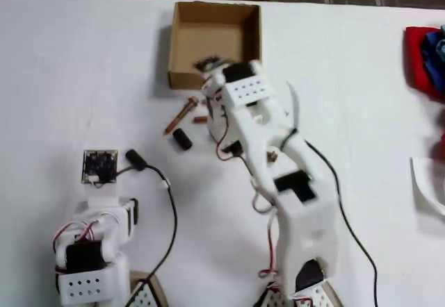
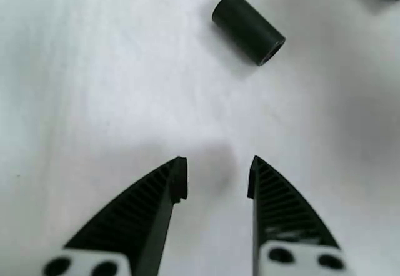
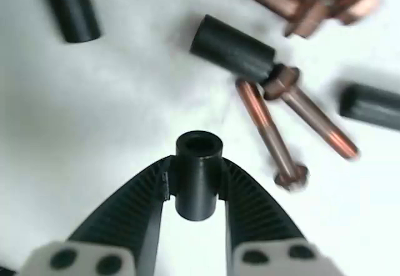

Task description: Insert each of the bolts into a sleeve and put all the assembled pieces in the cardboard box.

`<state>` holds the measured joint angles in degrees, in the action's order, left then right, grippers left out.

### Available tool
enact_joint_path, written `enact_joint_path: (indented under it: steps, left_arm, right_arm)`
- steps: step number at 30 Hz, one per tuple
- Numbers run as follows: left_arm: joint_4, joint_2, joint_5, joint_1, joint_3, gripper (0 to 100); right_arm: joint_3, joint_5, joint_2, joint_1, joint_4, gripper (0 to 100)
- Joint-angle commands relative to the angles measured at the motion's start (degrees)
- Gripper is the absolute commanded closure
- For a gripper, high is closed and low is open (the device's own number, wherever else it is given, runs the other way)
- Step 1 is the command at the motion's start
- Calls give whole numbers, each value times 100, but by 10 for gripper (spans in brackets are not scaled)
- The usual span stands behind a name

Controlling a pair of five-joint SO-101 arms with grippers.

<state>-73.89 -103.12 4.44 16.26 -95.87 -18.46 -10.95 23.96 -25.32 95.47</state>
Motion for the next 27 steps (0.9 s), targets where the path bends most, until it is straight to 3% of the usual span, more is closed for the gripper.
enact_joint_path:
  steps: [1,7,15,21,27]
  left_arm:
    - [18,-132,-35,35,-119,819]
    - [18,-132,-35,35,-119,819]
    - [18,-132,-44,9,-119,817]
    - [18,-132,35,-730,-119,797]
    - [211,-141,1626,-835,-119,652]
  right_arm:
    - [-123,-44,-1859,22,435,978]
    - [536,-519,-3925,303,532,978]
    - [2541,-1389,-5323,2026,347,978]
    - [4158,-1582,-6062,2448,-409,978]
    - [5275,-1574,-6466,2448,-1059,978]
